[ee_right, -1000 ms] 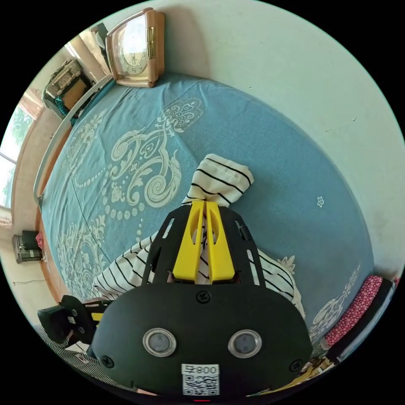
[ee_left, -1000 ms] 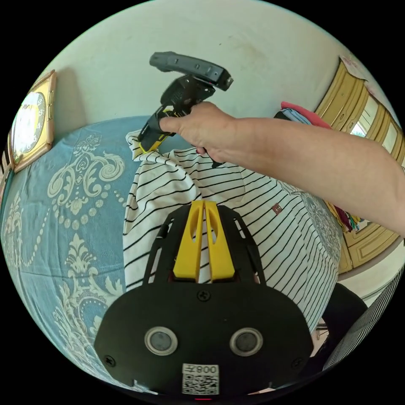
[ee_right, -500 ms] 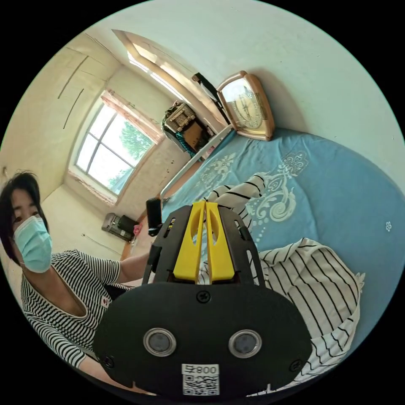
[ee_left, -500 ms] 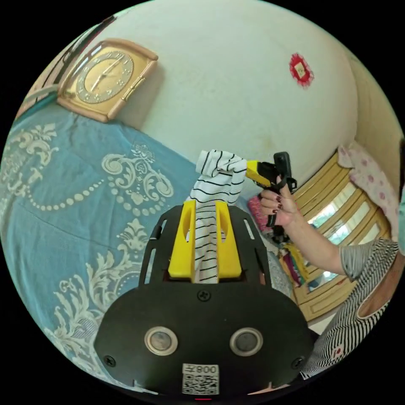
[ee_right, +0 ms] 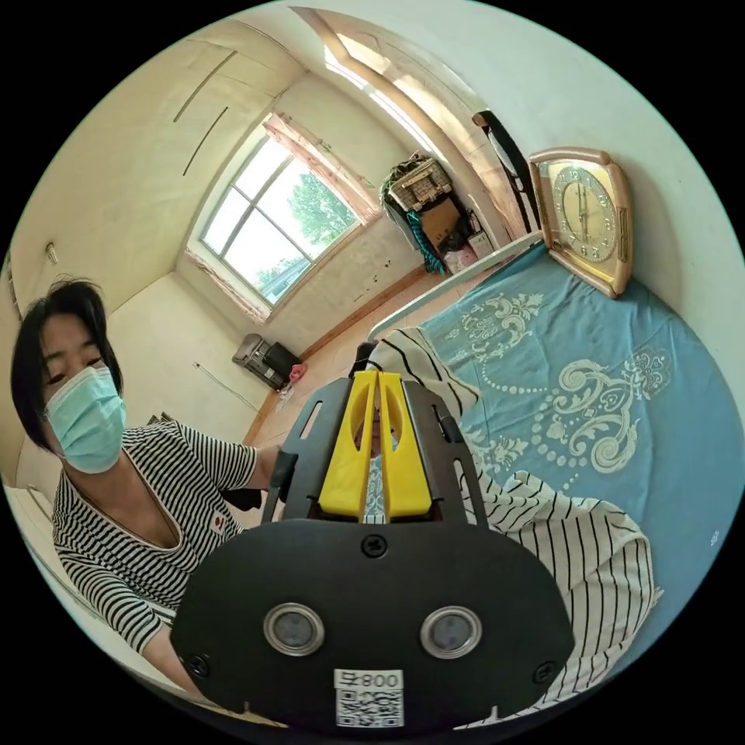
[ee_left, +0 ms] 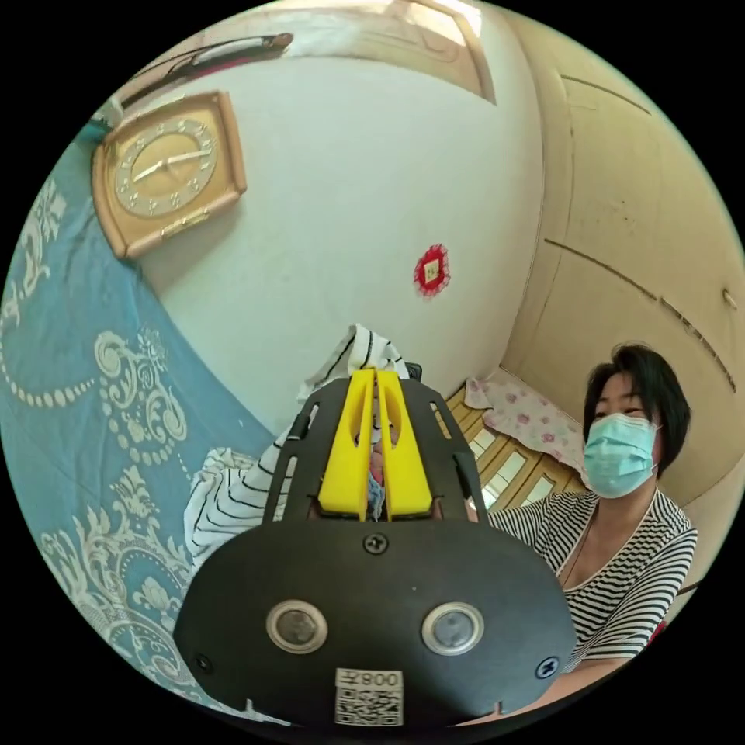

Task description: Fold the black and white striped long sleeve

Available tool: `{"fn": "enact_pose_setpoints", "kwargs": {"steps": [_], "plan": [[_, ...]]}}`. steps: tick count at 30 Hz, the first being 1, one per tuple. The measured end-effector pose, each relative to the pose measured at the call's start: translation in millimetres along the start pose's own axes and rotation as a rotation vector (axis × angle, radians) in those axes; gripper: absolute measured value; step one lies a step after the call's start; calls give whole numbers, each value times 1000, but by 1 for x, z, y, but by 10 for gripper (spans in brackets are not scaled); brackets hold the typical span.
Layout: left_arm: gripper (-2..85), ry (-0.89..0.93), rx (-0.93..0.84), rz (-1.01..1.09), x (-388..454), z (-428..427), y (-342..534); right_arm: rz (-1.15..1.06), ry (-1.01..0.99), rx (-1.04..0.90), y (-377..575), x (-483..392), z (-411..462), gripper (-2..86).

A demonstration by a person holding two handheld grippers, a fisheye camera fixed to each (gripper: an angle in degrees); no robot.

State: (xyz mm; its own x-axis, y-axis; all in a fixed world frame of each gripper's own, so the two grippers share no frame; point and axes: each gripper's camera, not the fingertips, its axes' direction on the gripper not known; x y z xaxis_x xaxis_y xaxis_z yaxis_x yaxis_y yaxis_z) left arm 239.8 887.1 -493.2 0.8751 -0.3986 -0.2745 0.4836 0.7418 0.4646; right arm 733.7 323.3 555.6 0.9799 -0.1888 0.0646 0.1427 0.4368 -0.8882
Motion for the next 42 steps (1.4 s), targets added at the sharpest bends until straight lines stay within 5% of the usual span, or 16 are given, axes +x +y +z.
{"fn": "enact_pose_setpoints", "kwargs": {"steps": [4,9,16,25,32,42], "plan": [[6,-217,67,102,40,-54,-34,-17,47,-34,-58,-22,55,2],[8,-711,111,-3,32,-134,-17,55,465,-215,-96,-23,153,-1],[16,-696,-15,-220,-29,-132,71,293,368,21,-10,25,102,3],[57,-749,-567,90,-69,110,51,440,425,-160,138,36,135,16],[33,-1081,-1057,235,-159,289,91,318,582,-274,135,22,194,49],[5,-1155,-990,519,-135,389,99,298,557,-219,146,18,187,10]]}}
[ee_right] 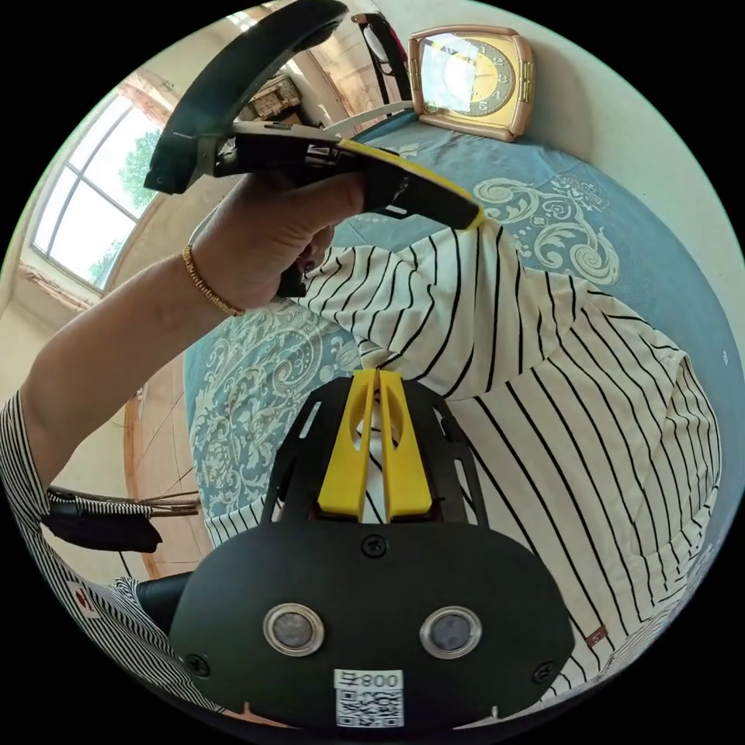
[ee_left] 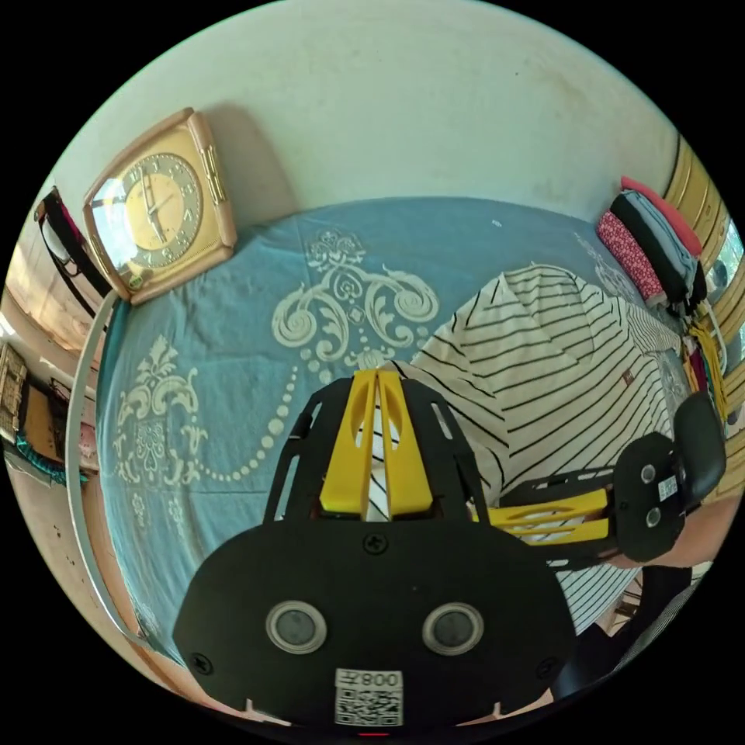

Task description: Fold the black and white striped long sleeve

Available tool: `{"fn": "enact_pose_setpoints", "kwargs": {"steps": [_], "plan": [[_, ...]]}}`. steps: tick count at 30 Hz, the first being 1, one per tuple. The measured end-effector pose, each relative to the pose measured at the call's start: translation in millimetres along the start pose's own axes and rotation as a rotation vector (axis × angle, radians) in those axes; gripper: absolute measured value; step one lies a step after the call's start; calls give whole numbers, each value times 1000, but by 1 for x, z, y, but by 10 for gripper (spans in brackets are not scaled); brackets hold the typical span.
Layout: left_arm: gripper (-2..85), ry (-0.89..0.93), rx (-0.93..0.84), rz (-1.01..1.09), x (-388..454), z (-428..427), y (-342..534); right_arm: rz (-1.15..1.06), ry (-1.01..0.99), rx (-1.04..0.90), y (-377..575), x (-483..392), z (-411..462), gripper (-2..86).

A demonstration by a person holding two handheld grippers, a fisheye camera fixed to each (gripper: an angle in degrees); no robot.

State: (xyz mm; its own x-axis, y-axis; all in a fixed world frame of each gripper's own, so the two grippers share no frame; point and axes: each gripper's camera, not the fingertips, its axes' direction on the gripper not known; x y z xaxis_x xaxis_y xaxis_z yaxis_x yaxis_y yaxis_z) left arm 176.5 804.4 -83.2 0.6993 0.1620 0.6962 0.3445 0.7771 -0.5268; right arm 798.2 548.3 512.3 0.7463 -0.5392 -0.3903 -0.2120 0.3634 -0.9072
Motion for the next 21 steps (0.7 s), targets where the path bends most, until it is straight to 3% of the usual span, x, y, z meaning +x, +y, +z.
{"fn": "enact_pose_setpoints", "kwargs": {"steps": [4,10,13,16,21], "plan": [[7,-45,-157,9,22,45,-11,35,-42,-51,-4,12,1,12],[17,-32,22,-146,22,23,12,99,-182,69,45,41,-51,30],[36,113,72,-119,35,18,10,156,-239,168,97,78,-101,43],[56,178,63,-51,66,33,-8,251,-123,244,159,139,-164,47],[66,158,-13,-11,107,78,-45,478,235,215,241,260,-272,62]]}}
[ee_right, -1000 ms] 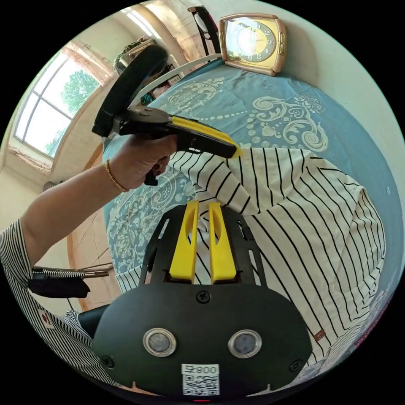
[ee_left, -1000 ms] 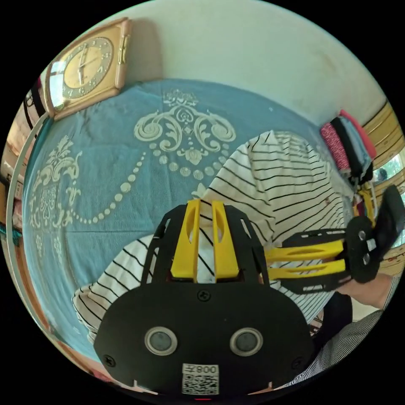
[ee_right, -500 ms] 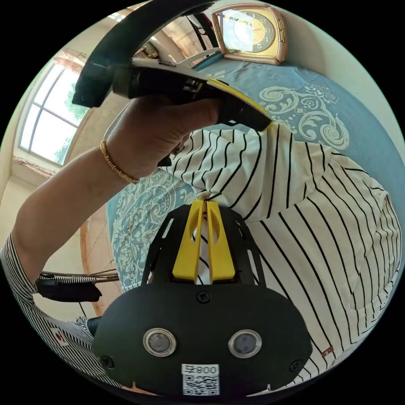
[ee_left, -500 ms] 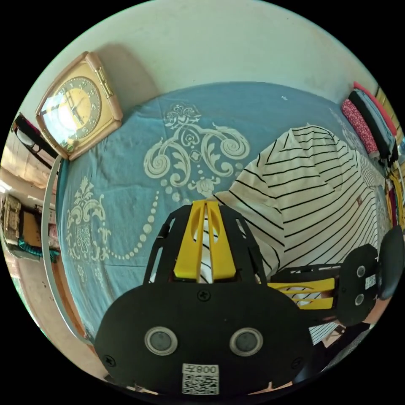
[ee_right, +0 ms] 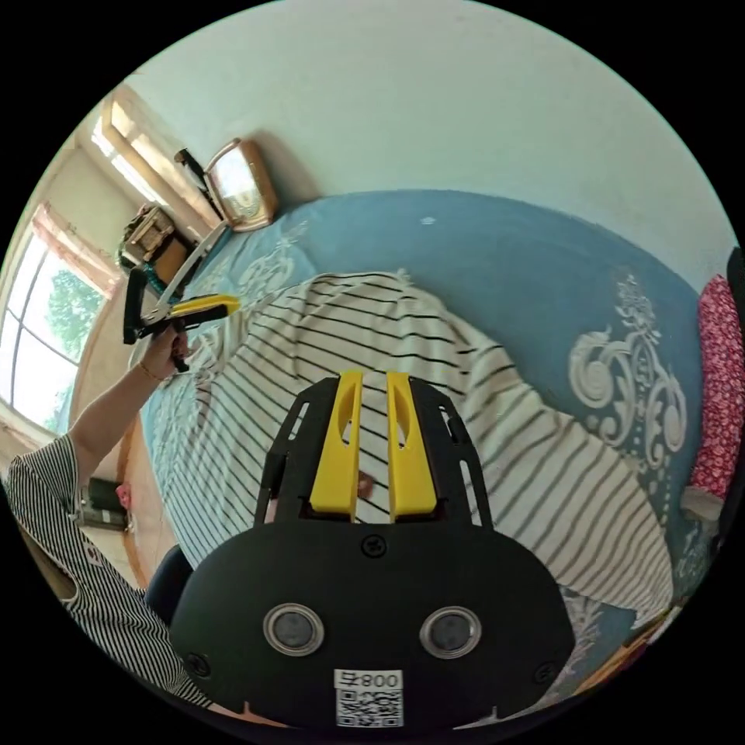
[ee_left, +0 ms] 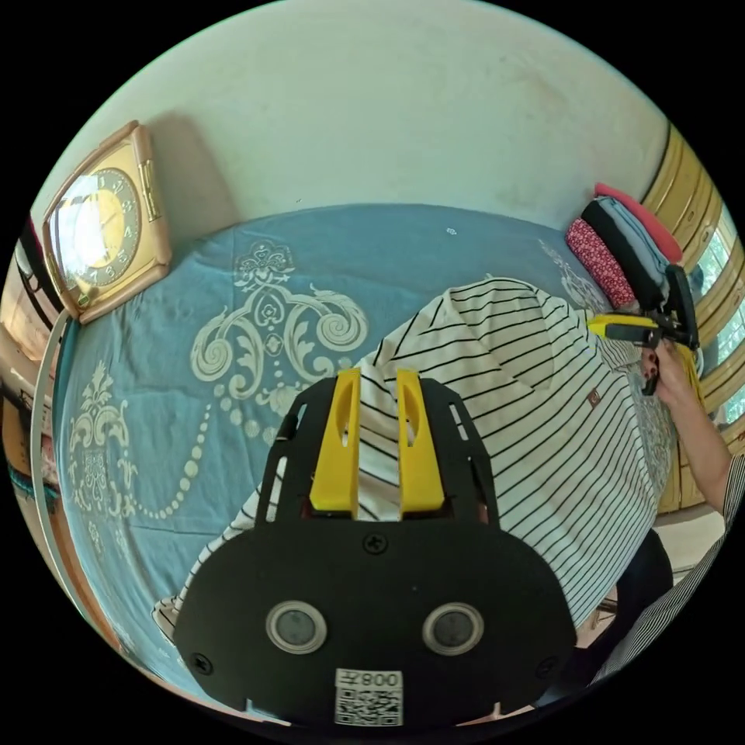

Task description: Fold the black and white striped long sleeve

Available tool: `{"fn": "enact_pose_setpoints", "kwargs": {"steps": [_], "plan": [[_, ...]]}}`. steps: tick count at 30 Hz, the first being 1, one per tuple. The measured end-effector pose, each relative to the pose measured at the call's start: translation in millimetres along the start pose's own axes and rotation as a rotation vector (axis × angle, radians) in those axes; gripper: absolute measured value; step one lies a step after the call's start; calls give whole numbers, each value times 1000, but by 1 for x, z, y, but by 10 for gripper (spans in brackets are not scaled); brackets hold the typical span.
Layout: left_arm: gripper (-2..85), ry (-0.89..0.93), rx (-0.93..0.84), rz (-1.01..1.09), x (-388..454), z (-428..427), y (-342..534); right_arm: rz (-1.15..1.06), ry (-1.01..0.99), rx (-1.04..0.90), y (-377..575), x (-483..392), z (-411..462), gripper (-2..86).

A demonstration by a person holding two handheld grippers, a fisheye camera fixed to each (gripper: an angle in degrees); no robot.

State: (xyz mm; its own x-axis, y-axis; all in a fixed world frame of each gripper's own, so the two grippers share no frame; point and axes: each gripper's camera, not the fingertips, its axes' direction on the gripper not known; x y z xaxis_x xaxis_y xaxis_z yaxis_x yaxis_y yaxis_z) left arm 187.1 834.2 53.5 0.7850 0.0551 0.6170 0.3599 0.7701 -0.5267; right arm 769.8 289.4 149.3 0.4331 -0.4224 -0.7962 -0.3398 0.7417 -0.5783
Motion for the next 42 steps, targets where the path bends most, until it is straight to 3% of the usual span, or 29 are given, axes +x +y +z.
{"fn": "enact_pose_setpoints", "kwargs": {"steps": [8,15,19,25,30,35,38,42], "plan": [[42,-28,-68,-59,2,37,-5,-2,100,-162,-15,74,0,66],[16,-78,-4,-46,12,20,-3,-23,157,-107,-5,101,-57,9],[13,-73,-69,-100,4,42,4,22,89,-141,-2,131,-70,6],[9,0,48,-171,-6,23,25,92,-48,-66,11,165,-108,13],[8,129,215,-154,18,-14,57,151,-122,114,68,194,-193,52],[8,210,156,-59,83,5,83,108,-12,33,147,180,-219,48],[8,152,8,-59,100,39,87,112,79,-76,174,188,-207,36],[6,156,50,-68,115,21,77,168,-32,-6,189,211,-246,17]]}}
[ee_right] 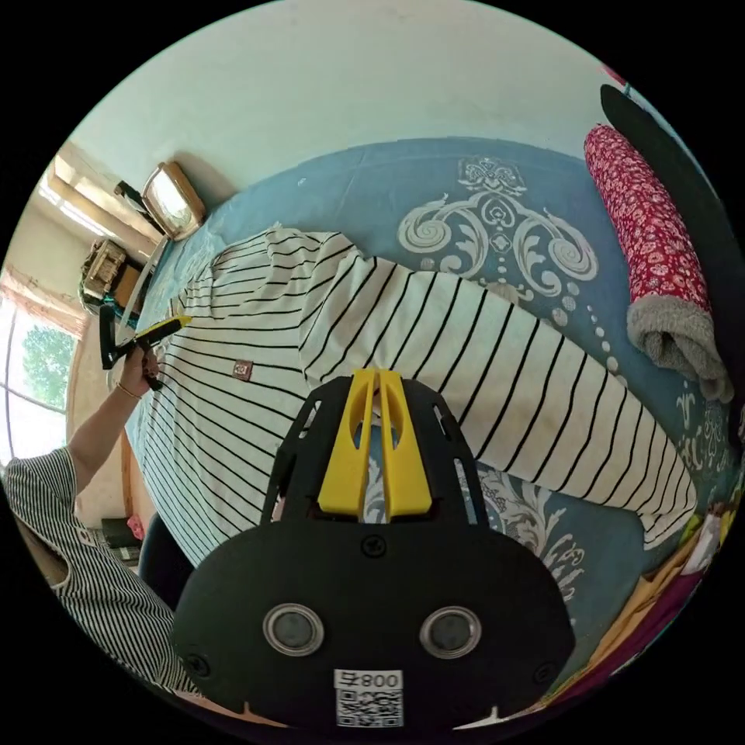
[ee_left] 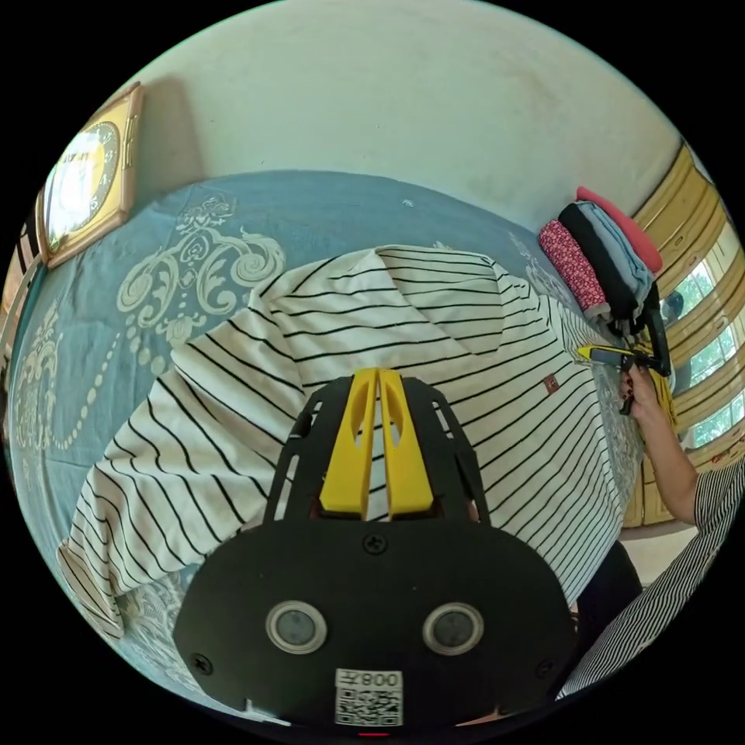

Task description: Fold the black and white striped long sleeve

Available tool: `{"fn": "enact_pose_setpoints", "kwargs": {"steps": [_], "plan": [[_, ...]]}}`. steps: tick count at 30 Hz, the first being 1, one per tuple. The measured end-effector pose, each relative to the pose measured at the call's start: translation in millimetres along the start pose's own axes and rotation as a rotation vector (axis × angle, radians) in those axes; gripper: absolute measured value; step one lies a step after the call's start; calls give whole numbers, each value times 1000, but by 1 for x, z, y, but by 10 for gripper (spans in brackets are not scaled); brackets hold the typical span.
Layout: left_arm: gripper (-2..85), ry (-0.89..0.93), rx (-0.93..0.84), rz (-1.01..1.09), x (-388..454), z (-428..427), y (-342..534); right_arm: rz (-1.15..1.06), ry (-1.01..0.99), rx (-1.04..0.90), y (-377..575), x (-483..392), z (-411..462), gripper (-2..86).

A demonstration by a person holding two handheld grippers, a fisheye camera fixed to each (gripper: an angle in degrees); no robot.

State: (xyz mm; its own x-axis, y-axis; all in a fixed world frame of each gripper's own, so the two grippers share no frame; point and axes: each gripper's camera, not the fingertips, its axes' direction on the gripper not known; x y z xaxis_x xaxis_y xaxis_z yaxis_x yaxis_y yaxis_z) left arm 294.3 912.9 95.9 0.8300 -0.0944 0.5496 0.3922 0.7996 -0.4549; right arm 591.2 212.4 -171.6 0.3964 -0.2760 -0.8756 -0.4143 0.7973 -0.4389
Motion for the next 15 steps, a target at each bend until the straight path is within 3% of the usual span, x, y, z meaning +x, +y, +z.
{"fn": "enact_pose_setpoints", "kwargs": {"steps": [4,10,15], "plan": [[6,84,14,98,50,-7,-11,86,33,136,44,22,-52,13],[9,236,-48,339,181,31,-41,415,289,256,142,120,-150,43],[11,359,-101,463,305,85,-62,641,216,377,193,209,-211,67]]}}
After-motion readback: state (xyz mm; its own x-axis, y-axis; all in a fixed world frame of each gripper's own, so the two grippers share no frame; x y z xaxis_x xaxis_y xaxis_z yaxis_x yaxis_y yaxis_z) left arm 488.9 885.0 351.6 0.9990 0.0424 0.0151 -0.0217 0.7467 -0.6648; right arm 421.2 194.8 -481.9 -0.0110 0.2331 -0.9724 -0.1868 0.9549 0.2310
